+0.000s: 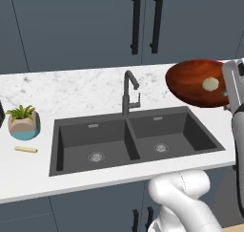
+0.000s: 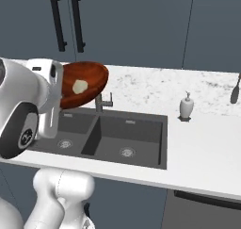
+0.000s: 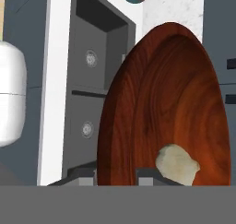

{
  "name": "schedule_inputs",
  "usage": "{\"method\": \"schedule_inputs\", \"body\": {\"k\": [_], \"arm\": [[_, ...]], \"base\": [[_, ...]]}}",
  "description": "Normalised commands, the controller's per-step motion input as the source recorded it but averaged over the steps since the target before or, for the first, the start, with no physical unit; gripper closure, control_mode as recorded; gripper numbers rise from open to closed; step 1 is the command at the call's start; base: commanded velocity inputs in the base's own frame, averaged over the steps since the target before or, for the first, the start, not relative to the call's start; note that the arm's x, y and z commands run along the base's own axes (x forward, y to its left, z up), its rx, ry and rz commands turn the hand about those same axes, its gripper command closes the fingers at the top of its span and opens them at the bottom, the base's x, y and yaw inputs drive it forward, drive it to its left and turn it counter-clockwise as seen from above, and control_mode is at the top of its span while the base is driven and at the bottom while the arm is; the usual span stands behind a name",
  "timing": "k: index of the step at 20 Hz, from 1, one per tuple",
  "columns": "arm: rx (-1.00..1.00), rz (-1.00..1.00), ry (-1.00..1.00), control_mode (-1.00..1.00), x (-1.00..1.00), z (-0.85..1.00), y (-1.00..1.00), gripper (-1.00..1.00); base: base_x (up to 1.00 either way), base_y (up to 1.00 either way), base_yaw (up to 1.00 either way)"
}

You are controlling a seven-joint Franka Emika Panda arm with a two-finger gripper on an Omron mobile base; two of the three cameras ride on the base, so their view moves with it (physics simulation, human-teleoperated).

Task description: Pick the garlic from the sink and place it in the bowl. Then pick the bowl and place it in the microwave. Then close the microwave door and press the start button.

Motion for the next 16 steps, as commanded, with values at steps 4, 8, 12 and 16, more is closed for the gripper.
{"method": "schedule_inputs", "body": {"k": [4, 8, 12, 16], "arm": [[0.00, 0.00, 0.00, -1.00, -0.30, 0.04, 0.26, 1.00], [0.00, 0.00, 0.00, 1.00, -0.11, 0.00, 0.02, 1.00], [0.00, 0.00, 0.00, 1.00, 0.00, 0.00, 0.00, 1.00], [0.00, 0.00, 0.00, 1.00, 0.00, 0.00, 0.00, 1.00]], "base": [[0.00, 0.00, 0.00], [-0.09, 0.00, 0.00], [0.02, -0.06, 0.00], [0.17, -0.19, -0.29]]}}
